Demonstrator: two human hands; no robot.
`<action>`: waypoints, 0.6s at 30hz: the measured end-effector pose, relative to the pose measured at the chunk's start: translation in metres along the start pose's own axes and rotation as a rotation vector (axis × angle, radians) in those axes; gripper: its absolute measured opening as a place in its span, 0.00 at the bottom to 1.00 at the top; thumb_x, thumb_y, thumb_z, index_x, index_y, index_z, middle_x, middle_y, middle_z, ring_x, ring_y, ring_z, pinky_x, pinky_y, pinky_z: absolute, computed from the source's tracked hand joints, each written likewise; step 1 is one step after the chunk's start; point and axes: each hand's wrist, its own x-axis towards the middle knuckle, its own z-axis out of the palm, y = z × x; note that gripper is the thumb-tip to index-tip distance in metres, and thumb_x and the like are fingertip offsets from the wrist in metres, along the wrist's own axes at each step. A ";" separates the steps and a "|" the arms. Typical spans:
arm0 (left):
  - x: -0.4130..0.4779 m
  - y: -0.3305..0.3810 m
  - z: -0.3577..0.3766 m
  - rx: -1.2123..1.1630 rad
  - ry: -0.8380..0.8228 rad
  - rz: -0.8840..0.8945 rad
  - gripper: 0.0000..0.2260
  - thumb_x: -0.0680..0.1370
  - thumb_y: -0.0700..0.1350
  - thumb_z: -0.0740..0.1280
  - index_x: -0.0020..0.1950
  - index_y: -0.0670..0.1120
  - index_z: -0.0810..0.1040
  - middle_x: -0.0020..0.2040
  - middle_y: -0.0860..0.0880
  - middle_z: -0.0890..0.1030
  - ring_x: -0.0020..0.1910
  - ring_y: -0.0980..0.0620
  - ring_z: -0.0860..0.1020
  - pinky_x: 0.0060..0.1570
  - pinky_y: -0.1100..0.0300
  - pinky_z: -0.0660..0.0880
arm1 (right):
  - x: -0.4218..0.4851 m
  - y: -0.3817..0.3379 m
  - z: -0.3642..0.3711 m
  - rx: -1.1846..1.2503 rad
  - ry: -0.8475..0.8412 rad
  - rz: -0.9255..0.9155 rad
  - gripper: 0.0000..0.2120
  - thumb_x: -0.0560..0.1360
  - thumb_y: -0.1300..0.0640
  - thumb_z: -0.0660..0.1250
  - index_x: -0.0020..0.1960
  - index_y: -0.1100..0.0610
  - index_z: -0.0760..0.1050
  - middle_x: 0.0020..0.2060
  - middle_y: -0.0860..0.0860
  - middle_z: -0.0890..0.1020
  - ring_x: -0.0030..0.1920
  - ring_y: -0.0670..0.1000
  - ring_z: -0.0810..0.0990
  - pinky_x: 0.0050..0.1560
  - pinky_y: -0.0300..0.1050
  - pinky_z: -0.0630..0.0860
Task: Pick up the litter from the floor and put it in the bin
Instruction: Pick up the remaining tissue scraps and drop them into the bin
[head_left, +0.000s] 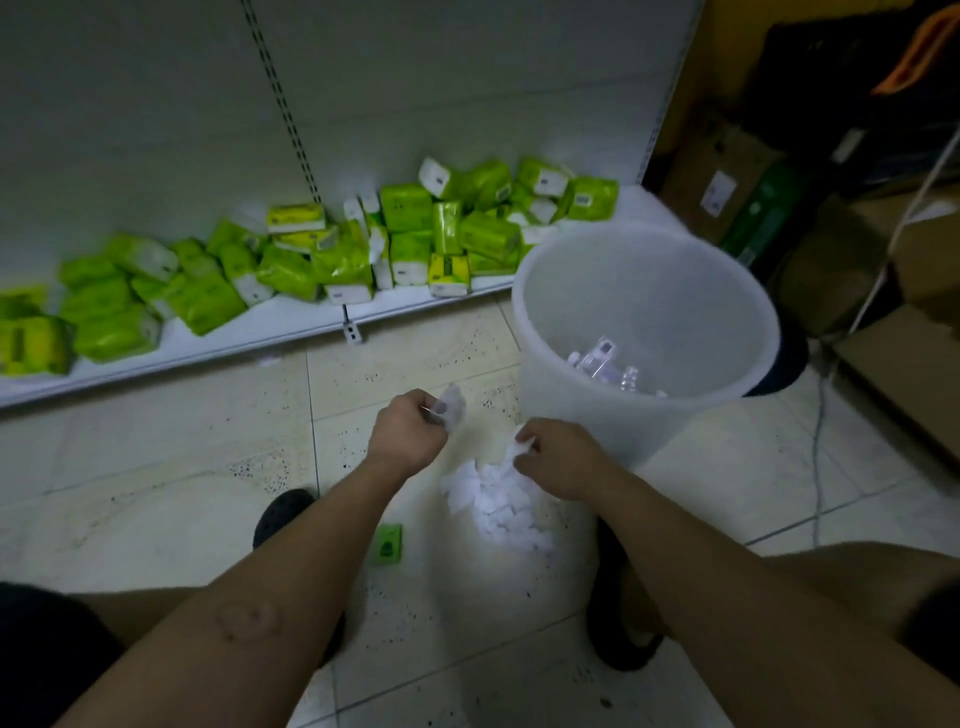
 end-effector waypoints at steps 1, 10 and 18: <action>-0.005 0.010 -0.001 -0.002 0.007 0.029 0.06 0.73 0.39 0.66 0.46 0.48 0.80 0.45 0.45 0.83 0.44 0.46 0.80 0.41 0.59 0.77 | -0.003 -0.002 -0.011 -0.002 0.032 -0.016 0.17 0.73 0.52 0.66 0.61 0.53 0.74 0.53 0.53 0.81 0.50 0.52 0.79 0.49 0.40 0.72; -0.017 0.083 -0.002 0.014 0.014 0.154 0.07 0.68 0.43 0.75 0.38 0.42 0.80 0.38 0.44 0.83 0.37 0.47 0.80 0.33 0.61 0.73 | -0.014 0.007 -0.124 -0.025 0.229 -0.072 0.11 0.71 0.55 0.68 0.53 0.53 0.79 0.52 0.54 0.82 0.49 0.53 0.79 0.51 0.42 0.75; 0.018 0.137 0.042 0.257 -0.061 0.263 0.05 0.72 0.41 0.72 0.36 0.42 0.80 0.31 0.45 0.84 0.27 0.55 0.81 0.31 0.62 0.79 | 0.014 0.070 -0.149 0.076 0.307 0.058 0.11 0.71 0.55 0.68 0.54 0.53 0.79 0.54 0.53 0.82 0.49 0.51 0.77 0.51 0.38 0.70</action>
